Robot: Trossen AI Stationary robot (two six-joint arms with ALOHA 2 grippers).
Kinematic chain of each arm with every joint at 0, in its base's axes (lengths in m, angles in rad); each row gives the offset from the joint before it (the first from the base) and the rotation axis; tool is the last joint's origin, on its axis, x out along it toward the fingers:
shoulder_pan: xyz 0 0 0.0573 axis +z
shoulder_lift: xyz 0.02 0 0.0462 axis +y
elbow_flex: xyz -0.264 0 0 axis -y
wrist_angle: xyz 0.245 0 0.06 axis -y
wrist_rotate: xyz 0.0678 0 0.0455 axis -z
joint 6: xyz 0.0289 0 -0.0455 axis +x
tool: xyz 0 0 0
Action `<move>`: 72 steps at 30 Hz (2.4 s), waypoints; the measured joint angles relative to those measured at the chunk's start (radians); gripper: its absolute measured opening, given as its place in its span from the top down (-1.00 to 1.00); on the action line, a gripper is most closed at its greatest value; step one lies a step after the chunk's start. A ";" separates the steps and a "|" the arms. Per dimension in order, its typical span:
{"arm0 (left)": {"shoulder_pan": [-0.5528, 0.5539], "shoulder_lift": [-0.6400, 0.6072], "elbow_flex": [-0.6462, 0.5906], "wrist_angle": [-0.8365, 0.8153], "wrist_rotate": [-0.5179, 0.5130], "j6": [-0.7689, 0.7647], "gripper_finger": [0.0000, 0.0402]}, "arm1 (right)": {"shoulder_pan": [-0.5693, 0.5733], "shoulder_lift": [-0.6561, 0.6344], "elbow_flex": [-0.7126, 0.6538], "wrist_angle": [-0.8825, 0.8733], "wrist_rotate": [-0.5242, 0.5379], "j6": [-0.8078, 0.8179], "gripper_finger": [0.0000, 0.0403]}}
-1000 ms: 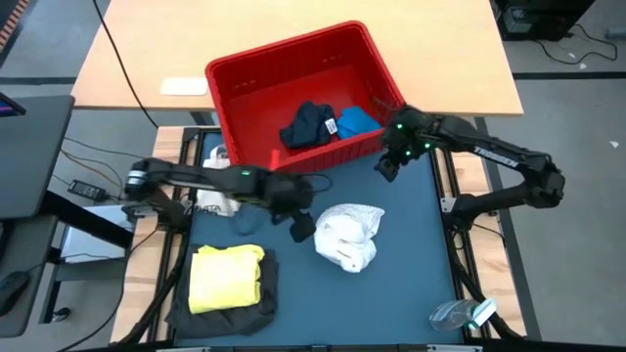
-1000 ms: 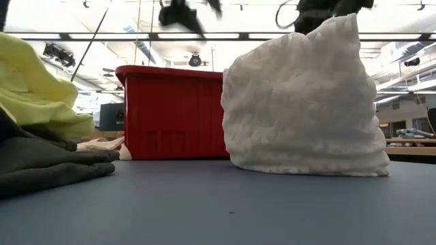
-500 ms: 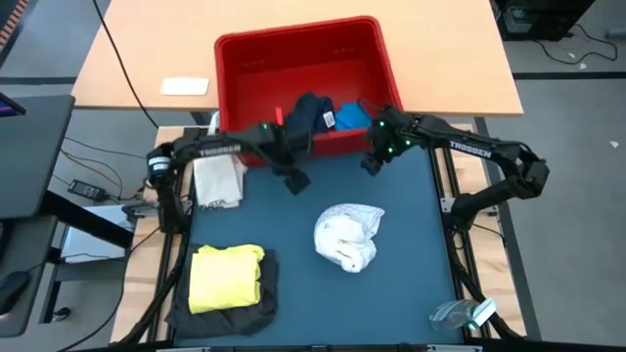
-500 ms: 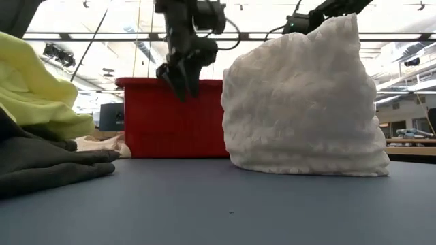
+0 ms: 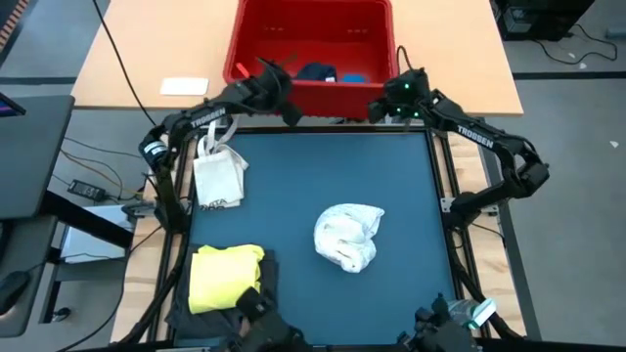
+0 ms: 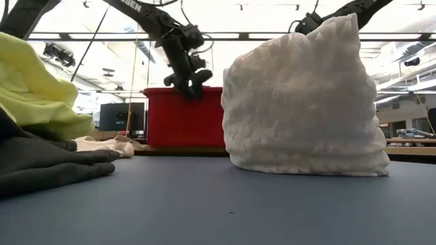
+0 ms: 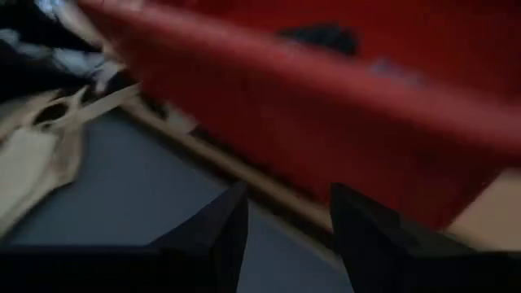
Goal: Fold laundry
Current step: Fold the white blouse
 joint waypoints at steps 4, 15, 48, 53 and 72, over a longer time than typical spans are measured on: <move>0.041 -0.013 0.002 -0.027 0.190 -0.075 -0.11 | -0.025 -0.008 0.000 -0.123 -0.247 0.039 0.10; -0.129 -0.016 0.001 -0.102 0.468 -0.044 -0.11 | 0.202 -0.023 -0.160 -0.518 -0.532 -0.215 0.10; -0.988 -0.138 -0.253 -0.214 0.183 -0.599 0.03 | 0.846 -0.122 -0.656 0.008 -0.064 -0.108 0.92; -1.025 -0.138 -0.254 -0.208 0.166 -0.626 0.03 | 0.921 -0.145 -0.600 -0.001 -0.432 0.149 0.96; -0.987 -0.207 -0.239 -0.111 0.053 -0.444 0.02 | 0.917 -0.206 -0.143 -0.212 0.105 0.374 0.97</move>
